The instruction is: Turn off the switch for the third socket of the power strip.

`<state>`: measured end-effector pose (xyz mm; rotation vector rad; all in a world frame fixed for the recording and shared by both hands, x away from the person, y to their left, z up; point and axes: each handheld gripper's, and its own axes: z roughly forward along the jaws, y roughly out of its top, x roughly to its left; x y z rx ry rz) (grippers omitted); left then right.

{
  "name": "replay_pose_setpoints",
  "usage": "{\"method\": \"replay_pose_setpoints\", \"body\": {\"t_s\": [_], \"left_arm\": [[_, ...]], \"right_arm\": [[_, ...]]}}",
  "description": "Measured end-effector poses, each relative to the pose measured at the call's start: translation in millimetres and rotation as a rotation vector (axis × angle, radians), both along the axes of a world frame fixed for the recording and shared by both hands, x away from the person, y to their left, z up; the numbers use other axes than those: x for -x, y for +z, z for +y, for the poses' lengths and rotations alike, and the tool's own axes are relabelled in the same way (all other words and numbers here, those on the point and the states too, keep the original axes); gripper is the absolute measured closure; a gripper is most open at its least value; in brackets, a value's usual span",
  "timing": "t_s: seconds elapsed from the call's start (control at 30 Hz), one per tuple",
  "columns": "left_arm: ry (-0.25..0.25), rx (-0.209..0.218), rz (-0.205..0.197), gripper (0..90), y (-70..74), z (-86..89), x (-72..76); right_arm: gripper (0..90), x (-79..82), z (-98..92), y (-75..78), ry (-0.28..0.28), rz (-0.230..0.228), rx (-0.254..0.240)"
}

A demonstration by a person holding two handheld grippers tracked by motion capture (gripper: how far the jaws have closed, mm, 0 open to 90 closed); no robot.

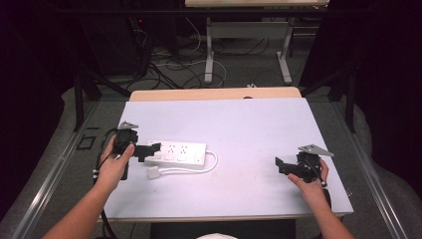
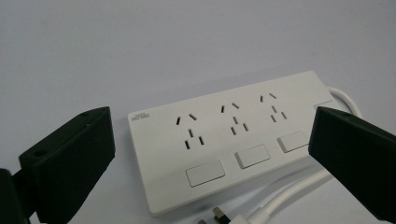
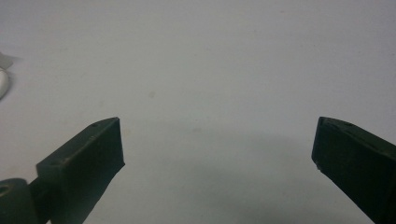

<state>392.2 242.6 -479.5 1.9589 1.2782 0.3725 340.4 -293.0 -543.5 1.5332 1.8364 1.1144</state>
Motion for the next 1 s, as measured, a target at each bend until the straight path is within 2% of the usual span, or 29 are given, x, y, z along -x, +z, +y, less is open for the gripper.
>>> {"method": "replay_pose_setpoints", "body": {"t_s": [0.47, 0.5, 0.57, 0.6, 0.63, 0.67, 0.7, 1.0], "left_arm": [[-0.060, 0.016, -0.059, 0.4, 5.6, -12.2, 15.9], [-0.053, 0.022, -0.060, 0.4, 5.0, -13.7, 17.4], [-0.079, 0.016, -0.053, 0.4, 5.0, -13.8, 19.1], [-0.067, 0.021, -0.069, 0.4, 3.2, -15.8, 20.4], [-0.086, 0.017, -0.061, 0.4, 3.5, -15.3, 21.4], [-0.084, 0.020, -0.075, 0.4, 2.5, -16.0, 22.1], [-0.092, 0.024, -0.069, 0.4, 2.3, -15.9, 23.4], [-0.082, 0.074, -0.104, 0.5, -6.0, -17.0, 36.3]], "right_arm": [[1.5, -0.2, -0.5, -0.3, 0.006, -0.003, 0.010], [1.5, -0.4, -0.2, -0.3, 0.003, -0.003, 0.006], [1.5, -0.4, -0.8, -0.6, 0.007, -0.003, 0.011], [1.6, -0.5, -0.8, -0.7, 0.007, -0.003, 0.010], [1.5, -0.5, -0.7, -0.6, 0.007, -0.003, 0.010], [1.5, -0.5, -0.8, -0.6, 0.008, -0.003, 0.011], [1.5, -0.5, -0.8, -0.6, 0.008, -0.003, 0.011], [1.6, -0.5, 0.0, -0.8, -0.003, -0.003, 0.001]]}}
